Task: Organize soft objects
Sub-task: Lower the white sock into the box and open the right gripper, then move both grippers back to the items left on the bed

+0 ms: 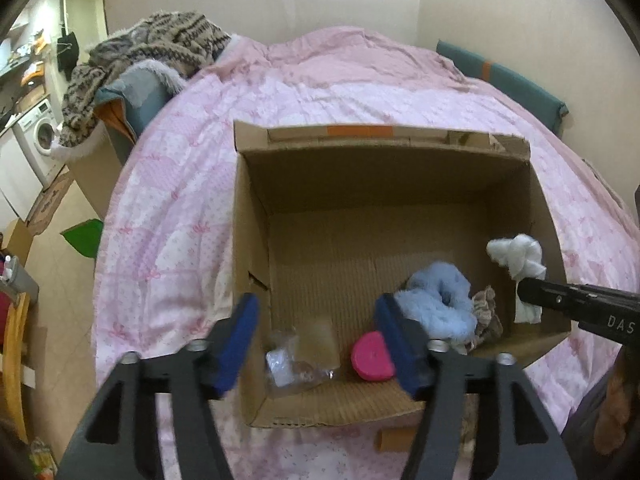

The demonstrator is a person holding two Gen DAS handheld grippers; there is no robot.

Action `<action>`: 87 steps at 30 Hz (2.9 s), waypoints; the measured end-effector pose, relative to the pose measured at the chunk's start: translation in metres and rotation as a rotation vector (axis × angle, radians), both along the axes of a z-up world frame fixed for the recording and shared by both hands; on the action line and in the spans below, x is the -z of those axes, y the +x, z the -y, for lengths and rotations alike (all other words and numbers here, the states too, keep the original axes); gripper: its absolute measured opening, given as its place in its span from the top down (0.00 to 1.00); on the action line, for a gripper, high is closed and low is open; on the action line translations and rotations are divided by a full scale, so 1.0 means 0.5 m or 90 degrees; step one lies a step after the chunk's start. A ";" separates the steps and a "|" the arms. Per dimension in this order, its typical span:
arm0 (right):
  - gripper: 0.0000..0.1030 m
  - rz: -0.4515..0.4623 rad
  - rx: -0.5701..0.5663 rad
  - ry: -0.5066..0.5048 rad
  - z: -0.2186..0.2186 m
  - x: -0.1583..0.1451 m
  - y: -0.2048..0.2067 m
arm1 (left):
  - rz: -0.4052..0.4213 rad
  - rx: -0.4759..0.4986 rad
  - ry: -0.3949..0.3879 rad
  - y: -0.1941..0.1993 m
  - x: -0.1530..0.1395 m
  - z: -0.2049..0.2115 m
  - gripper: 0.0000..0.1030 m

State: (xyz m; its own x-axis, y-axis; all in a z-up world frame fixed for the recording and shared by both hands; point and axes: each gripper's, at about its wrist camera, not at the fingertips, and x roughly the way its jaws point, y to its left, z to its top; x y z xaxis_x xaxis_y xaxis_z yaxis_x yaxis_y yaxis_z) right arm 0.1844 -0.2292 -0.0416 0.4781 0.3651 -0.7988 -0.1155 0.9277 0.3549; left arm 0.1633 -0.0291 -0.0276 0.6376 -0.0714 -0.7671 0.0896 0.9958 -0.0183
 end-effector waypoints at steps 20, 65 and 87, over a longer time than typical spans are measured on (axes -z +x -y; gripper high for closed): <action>0.29 0.070 0.024 0.001 0.017 -0.057 -0.048 | 0.025 -0.020 0.009 -0.039 -0.035 -0.021 0.36; 0.29 -0.195 0.032 0.042 -0.011 0.102 -0.131 | -0.143 -0.126 -0.054 -0.166 0.056 -0.061 0.36; 0.76 -0.188 -0.124 -0.150 -0.146 0.166 -0.152 | -0.176 -0.101 -0.022 -0.161 0.091 -0.036 0.36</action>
